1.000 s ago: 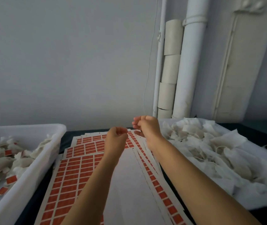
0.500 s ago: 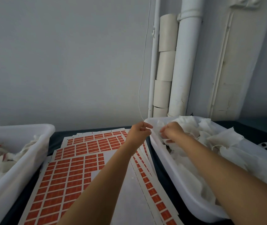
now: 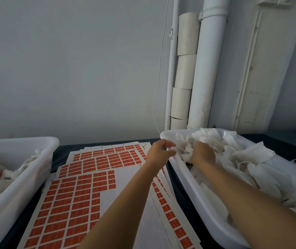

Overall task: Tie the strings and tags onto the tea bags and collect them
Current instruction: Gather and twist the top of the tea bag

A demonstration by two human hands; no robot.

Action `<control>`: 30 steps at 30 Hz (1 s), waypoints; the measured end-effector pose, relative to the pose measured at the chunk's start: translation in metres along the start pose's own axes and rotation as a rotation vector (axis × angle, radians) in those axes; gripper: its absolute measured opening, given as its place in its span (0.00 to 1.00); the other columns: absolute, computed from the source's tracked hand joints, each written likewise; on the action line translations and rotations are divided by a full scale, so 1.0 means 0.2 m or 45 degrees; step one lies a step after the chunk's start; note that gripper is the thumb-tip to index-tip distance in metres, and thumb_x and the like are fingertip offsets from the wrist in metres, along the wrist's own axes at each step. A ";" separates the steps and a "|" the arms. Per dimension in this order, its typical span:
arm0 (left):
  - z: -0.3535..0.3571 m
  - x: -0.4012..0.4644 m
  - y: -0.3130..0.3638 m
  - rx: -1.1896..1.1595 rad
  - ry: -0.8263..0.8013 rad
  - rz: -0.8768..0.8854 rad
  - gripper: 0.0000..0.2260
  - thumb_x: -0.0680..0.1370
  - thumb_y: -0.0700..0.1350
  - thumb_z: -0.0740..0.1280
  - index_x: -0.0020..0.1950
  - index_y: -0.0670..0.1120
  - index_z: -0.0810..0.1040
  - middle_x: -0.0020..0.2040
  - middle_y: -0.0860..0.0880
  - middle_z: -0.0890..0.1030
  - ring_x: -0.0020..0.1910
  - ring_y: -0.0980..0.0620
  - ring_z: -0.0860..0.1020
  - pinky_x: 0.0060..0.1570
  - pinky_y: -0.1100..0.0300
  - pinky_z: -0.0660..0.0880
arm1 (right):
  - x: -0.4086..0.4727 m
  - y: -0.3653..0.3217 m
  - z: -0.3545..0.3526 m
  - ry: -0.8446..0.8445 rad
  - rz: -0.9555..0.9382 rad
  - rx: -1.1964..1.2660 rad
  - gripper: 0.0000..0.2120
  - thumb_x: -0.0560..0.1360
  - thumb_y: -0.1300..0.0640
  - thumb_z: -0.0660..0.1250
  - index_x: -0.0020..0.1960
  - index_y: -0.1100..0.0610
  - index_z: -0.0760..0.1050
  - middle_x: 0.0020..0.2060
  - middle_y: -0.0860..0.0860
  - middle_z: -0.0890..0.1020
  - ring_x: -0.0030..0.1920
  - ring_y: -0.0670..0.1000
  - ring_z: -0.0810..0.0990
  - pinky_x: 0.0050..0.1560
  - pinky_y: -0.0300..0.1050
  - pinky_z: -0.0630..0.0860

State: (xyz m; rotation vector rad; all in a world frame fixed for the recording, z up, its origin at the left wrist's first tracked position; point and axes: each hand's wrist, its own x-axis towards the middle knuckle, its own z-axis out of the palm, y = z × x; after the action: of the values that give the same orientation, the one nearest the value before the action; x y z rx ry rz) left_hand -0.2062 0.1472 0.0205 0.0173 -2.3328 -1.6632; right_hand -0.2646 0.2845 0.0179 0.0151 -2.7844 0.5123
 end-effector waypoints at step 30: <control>-0.63 -0.52 -0.32 -0.152 0.219 0.032 0.13 0.72 0.53 0.66 0.42 0.43 0.72 0.39 0.46 0.78 0.36 0.50 0.76 0.31 0.68 0.73 | -0.56 -0.67 0.10 -0.517 -0.466 1.400 0.02 0.74 0.60 0.67 0.45 0.59 0.78 0.33 0.51 0.80 0.27 0.43 0.78 0.32 0.38 0.78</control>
State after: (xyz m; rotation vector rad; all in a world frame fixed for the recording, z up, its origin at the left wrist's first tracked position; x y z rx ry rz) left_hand -0.0863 0.0275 -0.0238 0.1021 -2.0976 -1.7137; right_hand -0.1548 0.1475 0.0124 0.9133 -2.3409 1.9863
